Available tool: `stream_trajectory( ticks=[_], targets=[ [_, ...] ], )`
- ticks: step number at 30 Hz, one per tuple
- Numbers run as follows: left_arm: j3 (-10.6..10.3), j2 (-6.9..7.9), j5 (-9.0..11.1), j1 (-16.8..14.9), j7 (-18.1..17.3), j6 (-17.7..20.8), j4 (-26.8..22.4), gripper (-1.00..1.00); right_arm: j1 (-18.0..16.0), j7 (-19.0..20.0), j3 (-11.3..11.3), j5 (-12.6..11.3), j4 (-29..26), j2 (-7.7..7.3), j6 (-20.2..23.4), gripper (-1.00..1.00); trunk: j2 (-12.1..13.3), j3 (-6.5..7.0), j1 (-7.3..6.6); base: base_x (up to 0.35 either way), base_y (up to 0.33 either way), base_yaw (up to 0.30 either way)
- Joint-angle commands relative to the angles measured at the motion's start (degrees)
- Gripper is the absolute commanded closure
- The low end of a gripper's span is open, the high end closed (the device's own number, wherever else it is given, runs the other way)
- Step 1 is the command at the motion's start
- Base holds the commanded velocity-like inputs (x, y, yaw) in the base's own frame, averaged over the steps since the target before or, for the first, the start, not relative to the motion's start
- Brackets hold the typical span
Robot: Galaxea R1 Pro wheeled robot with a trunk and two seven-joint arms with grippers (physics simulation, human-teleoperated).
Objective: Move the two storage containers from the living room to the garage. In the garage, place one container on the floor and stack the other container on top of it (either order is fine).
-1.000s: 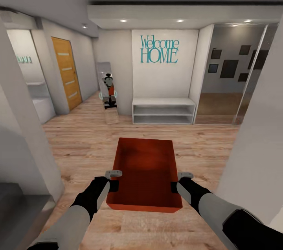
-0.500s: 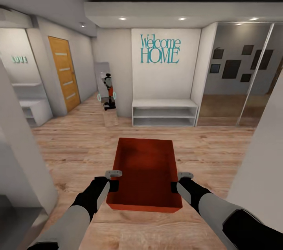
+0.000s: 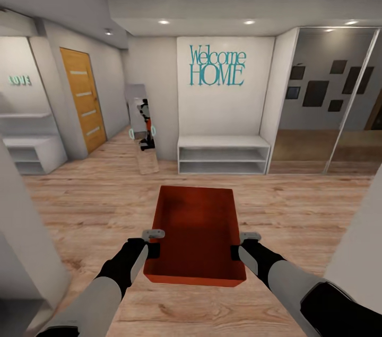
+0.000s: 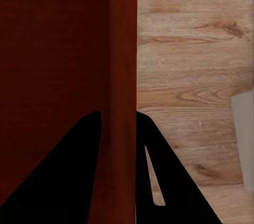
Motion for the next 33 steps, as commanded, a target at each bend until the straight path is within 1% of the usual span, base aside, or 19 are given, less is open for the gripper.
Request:
stream_trajectory(
  ticks=[1,13,33],
  targets=[
    [0.61,0.03,-1.06,-0.05,0.38,0.39,-0.12,1.0,0.03,-0.12,3.4,-2.09,-0.23,-0.05,0.04,1.0,-0.04,-0.02,0.06,0.322,0.0,0.0],
    [0.61,0.03,-1.06,-0.05,0.38,0.39,-0.12,1.0,0.03,-0.12,3.38,-2.09,-0.23,-0.07,0.03,1.0,-0.04,-0.02,0.06,0.322,0.0,0.018],
    [0.61,0.02,-1.06,-0.05,0.39,0.38,-0.12,1.0,0.03,-0.12,3.24,-2.11,-0.23,-0.07,-0.05,1.0,-0.04,-0.02,0.06,0.322,0.0,0.261]
  ],
)
